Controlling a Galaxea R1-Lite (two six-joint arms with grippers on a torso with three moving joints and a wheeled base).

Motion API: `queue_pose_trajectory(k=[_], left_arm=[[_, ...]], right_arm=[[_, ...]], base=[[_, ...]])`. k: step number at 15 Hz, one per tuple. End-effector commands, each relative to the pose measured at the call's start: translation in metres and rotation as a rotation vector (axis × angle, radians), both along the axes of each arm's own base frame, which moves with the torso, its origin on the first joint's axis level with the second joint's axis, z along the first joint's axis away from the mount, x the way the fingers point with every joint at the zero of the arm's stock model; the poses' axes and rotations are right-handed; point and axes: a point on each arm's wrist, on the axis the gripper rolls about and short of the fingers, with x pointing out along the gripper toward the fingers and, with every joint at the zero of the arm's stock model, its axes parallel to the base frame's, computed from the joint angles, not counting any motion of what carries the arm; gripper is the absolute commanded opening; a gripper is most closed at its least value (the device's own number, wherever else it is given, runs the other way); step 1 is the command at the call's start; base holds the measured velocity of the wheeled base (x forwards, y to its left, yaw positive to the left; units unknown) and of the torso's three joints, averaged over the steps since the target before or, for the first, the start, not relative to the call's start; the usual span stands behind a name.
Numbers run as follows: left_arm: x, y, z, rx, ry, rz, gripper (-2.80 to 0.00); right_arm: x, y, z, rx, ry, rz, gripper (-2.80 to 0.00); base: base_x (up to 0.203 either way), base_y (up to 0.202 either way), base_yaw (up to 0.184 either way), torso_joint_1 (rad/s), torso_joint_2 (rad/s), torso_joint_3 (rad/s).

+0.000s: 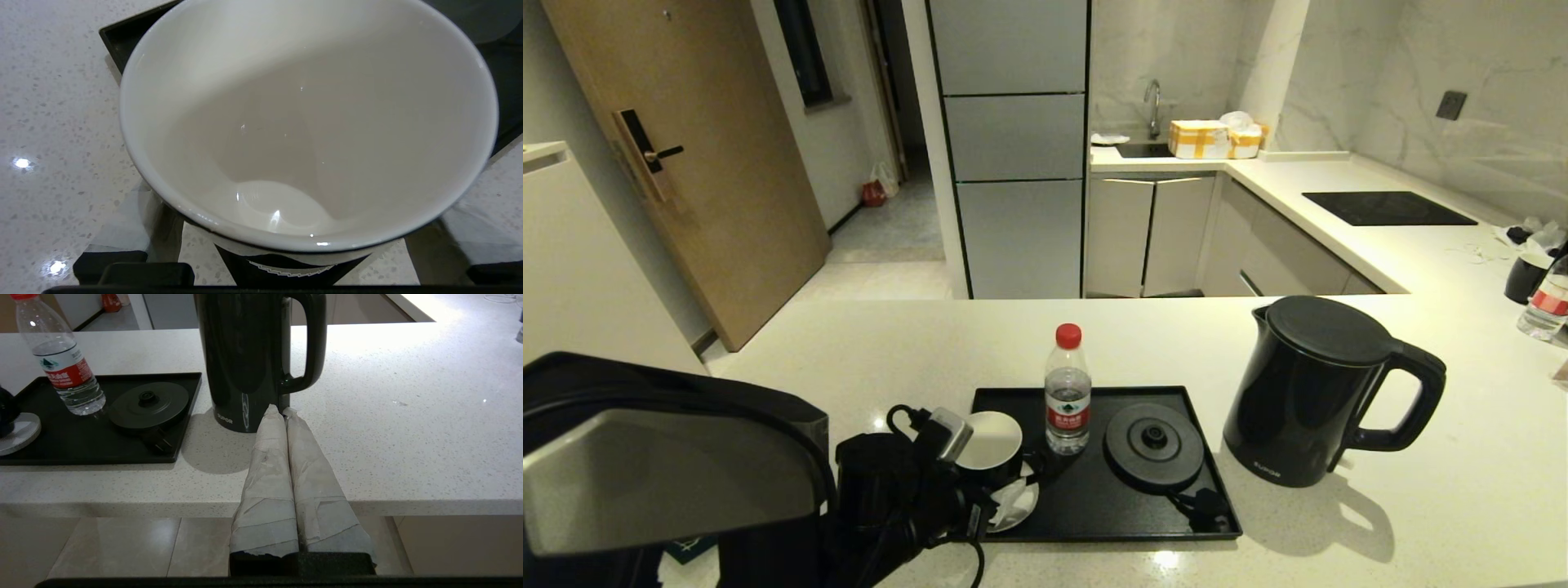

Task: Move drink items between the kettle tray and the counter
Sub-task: Return the tea cup to its original position

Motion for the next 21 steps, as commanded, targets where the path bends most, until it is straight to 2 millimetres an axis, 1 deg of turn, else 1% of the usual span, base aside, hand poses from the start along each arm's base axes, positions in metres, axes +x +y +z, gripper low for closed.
queue_pose_trajectory(k=[1, 4, 9, 10, 11, 21], left_arm=[[0.001, -0.001, -0.005, 0.005, 0.009, -0.002, -2.8], [0.006, -0.006, -0.013, 0.01, 0.013, -0.007, -2.8], [0.009, -0.009, -0.016, 0.013, 0.009, -0.007, -2.8], [0.009, -0.009, -0.016, 0.013, 0.009, -0.007, 0.0], [0.009, -0.009, -0.019, 0.021, 0.013, -0.003, 0.0], [0.0, -0.01, -0.016, 0.028, 0.021, -0.015, 0.0]], right_arm=[[0.0, 0.0, 0.0, -0.001, 0.003, 0.001, -2.8], [0.0, 0.0, 0.0, -0.001, 0.003, 0.001, -2.8], [0.0, 0.0, 0.0, -0.001, 0.002, 0.001, -2.8], [0.0, 0.0, 0.0, -0.001, 0.002, 0.001, -2.8], [0.0, 0.0, 0.0, -0.001, 0.003, 0.001, -2.8], [0.0, 0.0, 0.0, -0.001, 0.003, 0.002, -2.8]], base=[[0.0, 0.0, 0.0, 0.0, 0.0, 0.0], [0.0, 0.0, 0.0, 0.0, 0.0, 0.0], [0.0, 0.0, 0.0, 0.0, 0.0, 0.0], [0.0, 0.0, 0.0, 0.0, 0.0, 0.0], [0.0, 0.0, 0.0, 0.0, 0.0, 0.0], [0.0, 0.0, 0.0, 0.0, 0.0, 0.0]])
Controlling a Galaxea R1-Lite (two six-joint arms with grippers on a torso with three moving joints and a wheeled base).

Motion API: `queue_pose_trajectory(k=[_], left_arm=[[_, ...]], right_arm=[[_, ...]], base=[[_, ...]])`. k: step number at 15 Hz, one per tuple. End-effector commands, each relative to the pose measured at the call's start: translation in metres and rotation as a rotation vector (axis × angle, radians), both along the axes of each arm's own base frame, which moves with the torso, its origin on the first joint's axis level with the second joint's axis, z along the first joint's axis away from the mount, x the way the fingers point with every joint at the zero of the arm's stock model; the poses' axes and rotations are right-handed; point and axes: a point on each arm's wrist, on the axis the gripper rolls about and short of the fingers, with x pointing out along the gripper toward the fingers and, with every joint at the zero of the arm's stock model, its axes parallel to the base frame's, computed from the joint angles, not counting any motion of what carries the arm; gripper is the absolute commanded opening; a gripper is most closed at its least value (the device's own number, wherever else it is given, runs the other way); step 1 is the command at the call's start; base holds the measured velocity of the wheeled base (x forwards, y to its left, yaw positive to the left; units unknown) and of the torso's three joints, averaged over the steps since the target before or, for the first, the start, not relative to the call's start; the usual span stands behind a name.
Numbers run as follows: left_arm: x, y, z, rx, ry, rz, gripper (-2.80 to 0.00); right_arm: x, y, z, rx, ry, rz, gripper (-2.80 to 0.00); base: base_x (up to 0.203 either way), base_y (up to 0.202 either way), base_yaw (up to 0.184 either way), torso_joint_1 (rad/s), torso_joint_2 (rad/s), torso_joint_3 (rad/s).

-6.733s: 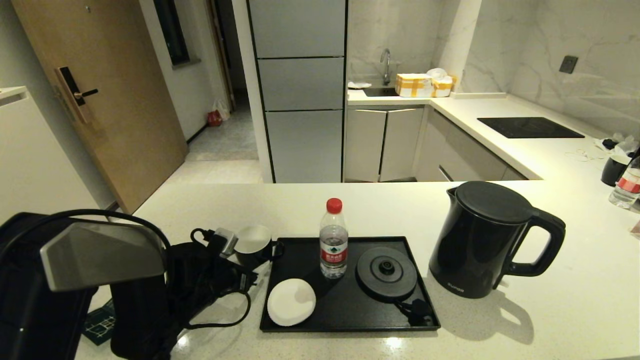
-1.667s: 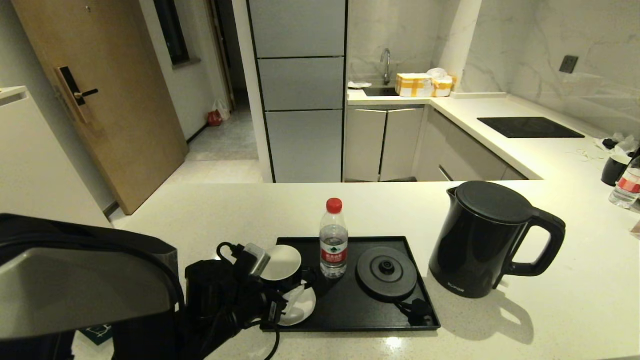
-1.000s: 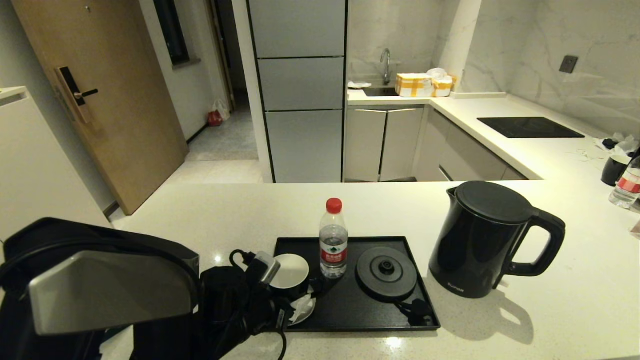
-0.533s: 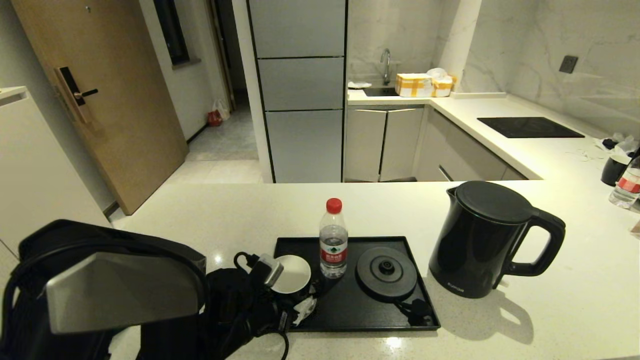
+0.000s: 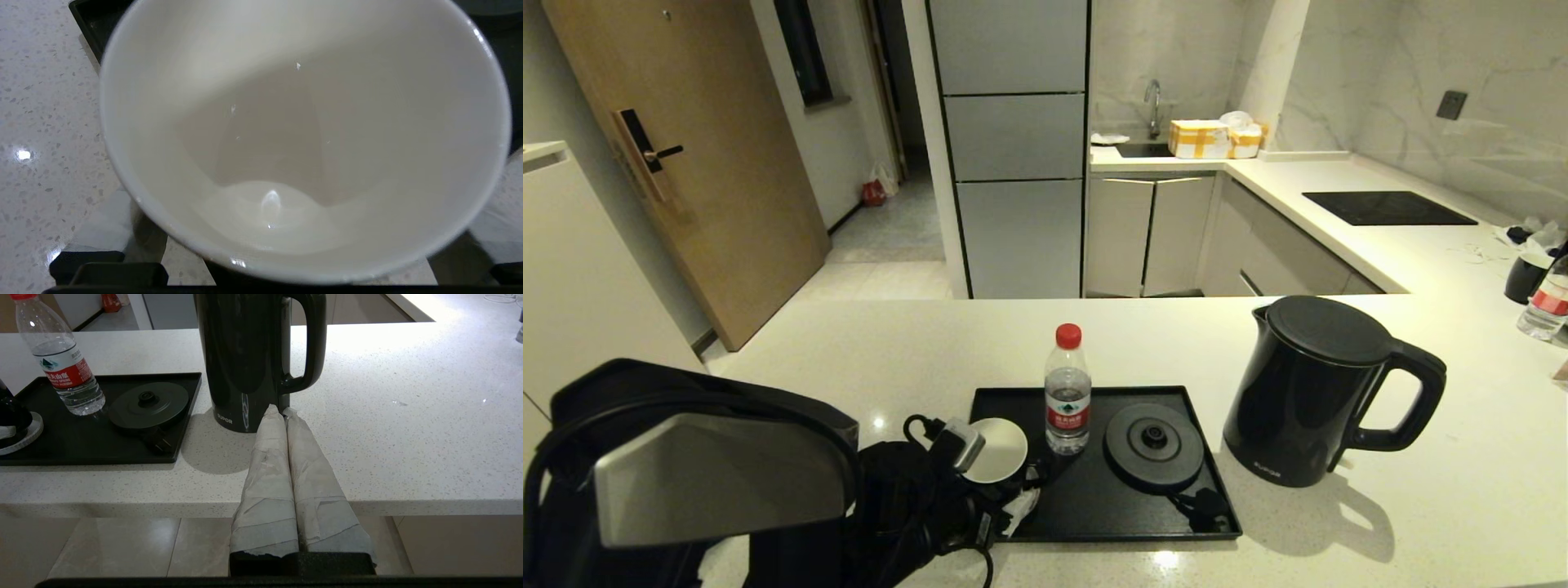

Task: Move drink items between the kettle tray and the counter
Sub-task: Return the tea cup to its original position, then return the kettle to its original position

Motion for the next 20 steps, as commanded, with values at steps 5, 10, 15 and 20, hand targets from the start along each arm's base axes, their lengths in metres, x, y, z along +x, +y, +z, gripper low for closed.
queue_pose_trajectory(k=[5, 10, 15, 20], left_arm=[[-0.011, 0.005, 0.01, -0.004, -0.001, -0.005, 0.0], [-0.021, 0.011, 0.022, -0.011, -0.01, -0.005, 0.0], [-0.039, 0.021, 0.038, -0.027, -0.009, 0.001, 0.0], [-0.05, 0.029, 0.051, -0.055, -0.022, 0.011, 0.0]], right_arm=[[0.0, 0.0, 0.0, 0.0, 0.003, -0.001, -2.8], [0.0, 0.0, 0.0, 0.0, 0.003, -0.001, -2.8], [0.0, 0.0, 0.0, 0.0, 0.002, -0.001, -2.8], [0.0, 0.0, 0.0, 0.0, 0.003, 0.001, -2.8]], base=[[0.0, 0.0, 0.0, 0.0, 0.0, 0.0], [0.0, 0.0, 0.0, 0.0, 0.0, 0.0], [0.0, 0.0, 0.0, 0.0, 0.0, 0.0], [0.0, 0.0, 0.0, 0.0, 0.0, 0.0]])
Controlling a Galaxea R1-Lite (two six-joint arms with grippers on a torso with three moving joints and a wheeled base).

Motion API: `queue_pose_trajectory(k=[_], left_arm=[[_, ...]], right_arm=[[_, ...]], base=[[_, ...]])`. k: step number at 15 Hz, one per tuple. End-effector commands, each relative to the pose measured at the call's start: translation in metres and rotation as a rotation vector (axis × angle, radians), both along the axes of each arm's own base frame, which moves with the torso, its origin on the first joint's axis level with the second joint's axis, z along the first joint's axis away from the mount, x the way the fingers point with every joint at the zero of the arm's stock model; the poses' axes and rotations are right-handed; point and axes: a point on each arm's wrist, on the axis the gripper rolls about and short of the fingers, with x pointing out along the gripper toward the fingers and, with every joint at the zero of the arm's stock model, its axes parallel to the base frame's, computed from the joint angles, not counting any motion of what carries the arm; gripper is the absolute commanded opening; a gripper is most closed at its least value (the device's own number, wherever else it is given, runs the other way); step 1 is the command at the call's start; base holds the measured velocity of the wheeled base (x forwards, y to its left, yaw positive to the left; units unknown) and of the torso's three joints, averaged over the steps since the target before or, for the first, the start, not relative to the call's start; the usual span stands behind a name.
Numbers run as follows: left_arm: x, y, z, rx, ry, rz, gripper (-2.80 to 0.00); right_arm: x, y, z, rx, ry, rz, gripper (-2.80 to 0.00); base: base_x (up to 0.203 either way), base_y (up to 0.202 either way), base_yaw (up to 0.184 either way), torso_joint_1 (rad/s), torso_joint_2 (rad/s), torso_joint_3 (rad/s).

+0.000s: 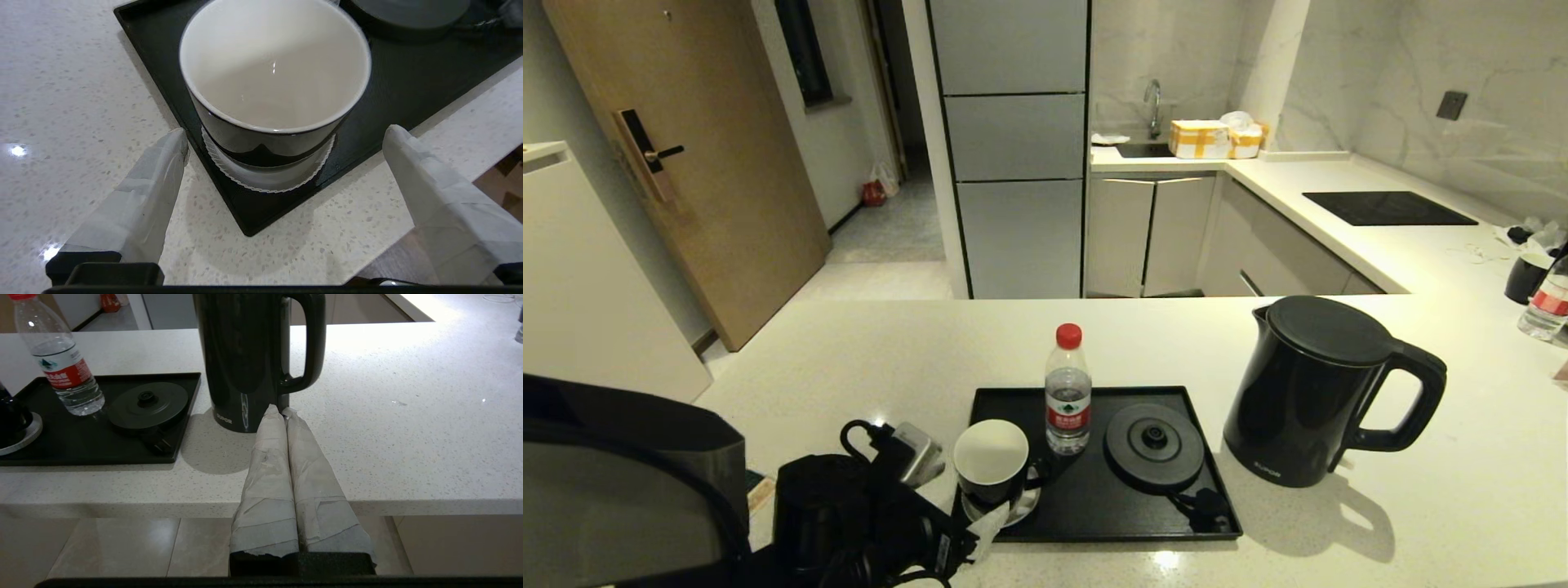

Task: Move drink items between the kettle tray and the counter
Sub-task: Return the kettle to its original position

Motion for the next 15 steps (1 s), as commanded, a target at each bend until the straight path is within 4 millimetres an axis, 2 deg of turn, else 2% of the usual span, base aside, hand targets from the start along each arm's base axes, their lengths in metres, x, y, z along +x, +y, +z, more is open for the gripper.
queue_pose_trajectory(k=[1, 6, 8, 10, 11, 12, 14, 15], left_arm=[[-0.004, 0.004, 0.012, -0.021, -0.041, 0.015, 0.0], [-0.016, 0.029, 0.083, -0.14, -0.327, 0.173, 0.0], [-0.011, 0.041, 0.101, -0.121, -0.383, 0.263, 0.0], [-0.006, 0.062, 0.128, -0.085, -0.401, 0.377, 0.0], [-0.01, 0.07, 0.144, -0.08, -0.413, 0.411, 0.0], [-0.018, 0.078, 0.162, -0.077, -0.421, 0.439, 0.0], [-0.047, 0.095, 0.201, -0.061, -0.386, 0.494, 0.0], [-0.065, 0.103, 0.219, -0.063, -0.374, 0.518, -0.12]], right_arm=[[0.0, 0.0, 0.0, 0.0, 0.003, 0.001, -2.8], [0.0, 0.0, 0.0, 0.0, 0.003, 0.001, -2.8], [0.0, 0.0, 0.0, 0.0, 0.003, 0.002, -2.8], [0.0, 0.0, 0.0, 0.0, 0.001, 0.001, -2.8], [0.0, 0.0, 0.0, 0.0, 0.003, 0.001, -2.8], [0.0, 0.0, 0.0, 0.0, 0.001, 0.002, -2.8], [0.0, 0.0, 0.0, 0.0, 0.003, 0.001, -2.8], [0.0, 0.0, 0.0, 0.0, 0.001, 0.002, -2.8]], base=[[0.0, 0.0, 0.0, 0.0, 0.0, 0.0], [0.0, 0.0, 0.0, 0.0, 0.0, 0.0], [0.0, 0.0, 0.0, 0.0, 0.0, 0.0], [0.0, 0.0, 0.0, 0.0, 0.0, 0.0], [0.0, 0.0, 0.0, 0.0, 0.0, 0.0], [0.0, 0.0, 0.0, 0.0, 0.0, 0.0], [0.0, 0.0, 0.0, 0.0, 0.0, 0.0], [0.0, 0.0, 0.0, 0.0, 0.0, 0.0]])
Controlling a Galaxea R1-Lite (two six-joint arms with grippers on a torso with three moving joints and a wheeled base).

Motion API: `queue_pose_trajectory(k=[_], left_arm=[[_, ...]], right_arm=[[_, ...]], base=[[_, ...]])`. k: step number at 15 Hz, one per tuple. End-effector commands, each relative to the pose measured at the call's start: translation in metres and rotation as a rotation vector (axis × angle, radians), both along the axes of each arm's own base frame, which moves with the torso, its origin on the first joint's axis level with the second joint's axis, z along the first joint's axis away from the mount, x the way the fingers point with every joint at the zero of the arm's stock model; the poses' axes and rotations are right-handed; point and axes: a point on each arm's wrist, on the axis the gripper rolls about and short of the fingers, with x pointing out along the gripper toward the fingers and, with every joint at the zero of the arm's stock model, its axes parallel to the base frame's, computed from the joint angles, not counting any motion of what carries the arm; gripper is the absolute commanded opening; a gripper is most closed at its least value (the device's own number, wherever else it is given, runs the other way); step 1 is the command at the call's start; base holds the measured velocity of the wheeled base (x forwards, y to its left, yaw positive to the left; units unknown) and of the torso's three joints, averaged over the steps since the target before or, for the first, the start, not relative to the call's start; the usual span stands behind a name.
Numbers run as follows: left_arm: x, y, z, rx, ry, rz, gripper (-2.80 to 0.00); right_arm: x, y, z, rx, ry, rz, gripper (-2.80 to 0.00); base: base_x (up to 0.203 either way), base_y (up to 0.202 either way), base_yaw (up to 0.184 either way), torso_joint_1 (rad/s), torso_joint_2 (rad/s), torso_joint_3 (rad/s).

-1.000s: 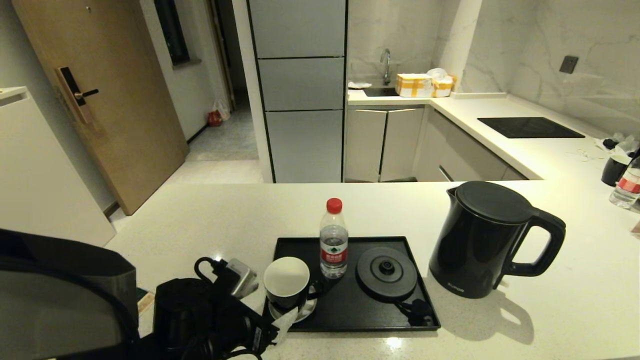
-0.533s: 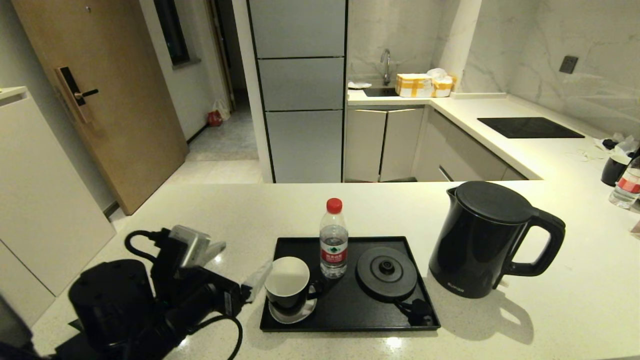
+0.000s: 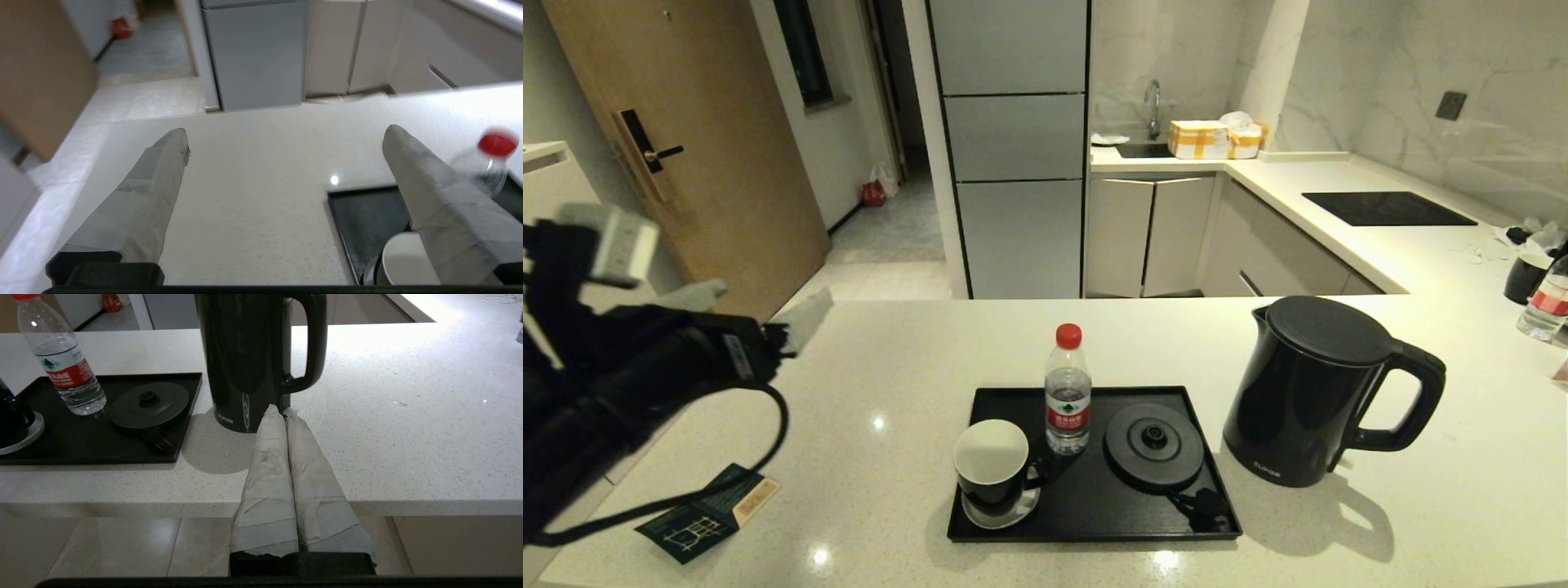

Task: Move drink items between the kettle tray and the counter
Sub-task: Return the kettle to its original position

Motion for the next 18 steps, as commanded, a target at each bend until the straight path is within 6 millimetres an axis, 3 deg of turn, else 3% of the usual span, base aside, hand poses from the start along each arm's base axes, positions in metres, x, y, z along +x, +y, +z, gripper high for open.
queue_pose_trajectory(k=[1, 3, 7, 9, 10, 11, 13, 15, 18], left_arm=[[-0.062, 0.021, 0.04, -0.004, 0.033, 0.046, -2.8], [-0.113, 0.033, 0.064, -0.008, 0.07, 0.072, -2.8], [-0.195, 0.049, 0.1, -0.032, 0.079, 0.136, -2.8], [-0.251, 0.057, 0.122, -0.053, 0.025, 0.193, -2.8], [-0.279, 0.06, 0.122, -0.055, 0.036, 0.214, -2.8], [-0.307, 0.063, 0.114, -0.057, 0.044, 0.228, -2.8], [-0.343, 0.065, 0.091, -0.062, 0.034, 0.243, -2.8], [-0.358, 0.059, 0.051, -0.058, 0.065, 0.216, -2.8], [-0.353, 0.046, -0.029, -0.06, 0.061, 0.018, -2.8]], right_arm=[[0.0, 0.0, 0.0, -0.001, 0.002, 0.001, -2.8], [0.0, 0.0, 0.0, -0.001, 0.003, 0.0, -2.8], [0.0, 0.0, 0.0, -0.001, 0.003, 0.0, -2.8], [0.0, 0.0, 0.0, -0.001, 0.003, 0.001, -2.8], [0.0, 0.0, 0.0, -0.001, 0.002, 0.0, -2.8], [0.0, 0.0, 0.0, -0.001, 0.003, 0.0, -2.8], [0.0, 0.0, 0.0, -0.001, 0.003, 0.0, -2.8], [0.0, 0.0, 0.0, -0.001, 0.003, 0.0, -2.8], [0.0, 0.0, 0.0, -0.001, 0.003, 0.0, -2.8]], base=[[0.0, 0.0, 0.0, 0.0, 0.0, 0.0], [0.0, 0.0, 0.0, 0.0, 0.0, 0.0], [0.0, 0.0, 0.0, 0.0, 0.0, 0.0], [0.0, 0.0, 0.0, 0.0, 0.0, 0.0], [0.0, 0.0, 0.0, 0.0, 0.0, 0.0], [0.0, 0.0, 0.0, 0.0, 0.0, 0.0], [0.0, 0.0, 0.0, 0.0, 0.0, 0.0], [0.0, 0.0, 0.0, 0.0, 0.0, 0.0], [0.0, 0.0, 0.0, 0.0, 0.0, 0.0]])
